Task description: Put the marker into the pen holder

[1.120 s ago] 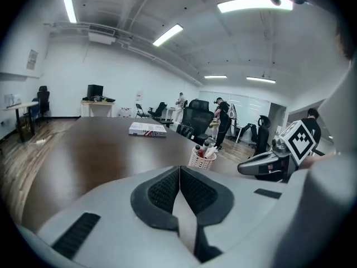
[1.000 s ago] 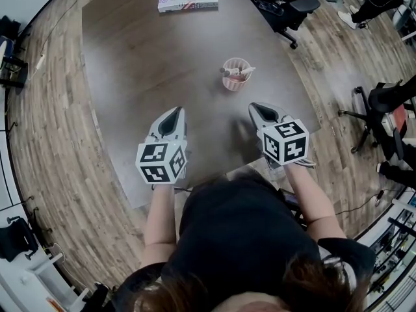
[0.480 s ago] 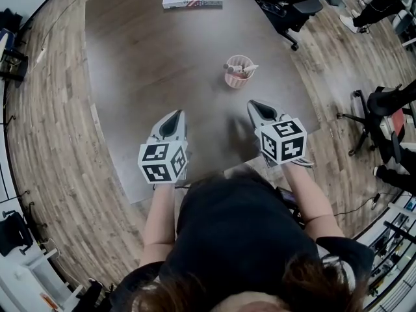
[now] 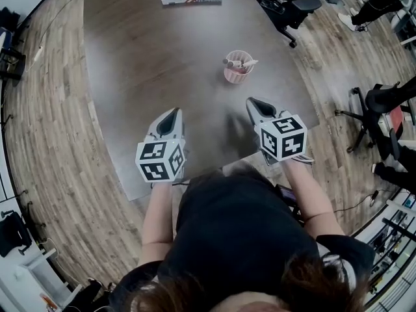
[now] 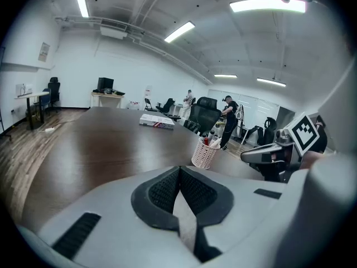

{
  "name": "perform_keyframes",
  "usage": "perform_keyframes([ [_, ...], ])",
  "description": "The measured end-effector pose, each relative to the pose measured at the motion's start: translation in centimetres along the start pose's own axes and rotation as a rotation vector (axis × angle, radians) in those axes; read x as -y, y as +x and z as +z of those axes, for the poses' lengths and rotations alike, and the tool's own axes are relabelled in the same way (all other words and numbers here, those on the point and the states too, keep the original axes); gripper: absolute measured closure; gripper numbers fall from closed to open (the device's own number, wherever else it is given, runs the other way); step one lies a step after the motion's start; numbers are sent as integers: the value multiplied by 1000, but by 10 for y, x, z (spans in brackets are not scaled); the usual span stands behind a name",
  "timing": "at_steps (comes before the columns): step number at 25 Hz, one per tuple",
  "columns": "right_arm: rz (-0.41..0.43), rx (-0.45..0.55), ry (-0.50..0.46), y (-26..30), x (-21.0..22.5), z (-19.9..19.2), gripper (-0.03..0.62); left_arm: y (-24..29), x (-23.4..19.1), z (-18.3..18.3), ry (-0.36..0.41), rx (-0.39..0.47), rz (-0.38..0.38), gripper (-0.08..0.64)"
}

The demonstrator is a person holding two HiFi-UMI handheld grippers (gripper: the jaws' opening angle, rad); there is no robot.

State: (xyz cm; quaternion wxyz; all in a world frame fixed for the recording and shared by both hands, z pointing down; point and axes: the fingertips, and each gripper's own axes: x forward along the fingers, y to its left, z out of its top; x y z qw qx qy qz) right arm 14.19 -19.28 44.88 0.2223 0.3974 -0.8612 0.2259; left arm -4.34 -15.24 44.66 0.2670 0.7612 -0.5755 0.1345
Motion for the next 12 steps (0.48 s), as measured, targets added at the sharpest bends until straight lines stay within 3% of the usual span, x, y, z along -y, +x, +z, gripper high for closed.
perform_keyframes([
  [12, 3, 5, -8, 2, -6, 4, 574, -6, -5, -5, -2, 0, -7, 532],
])
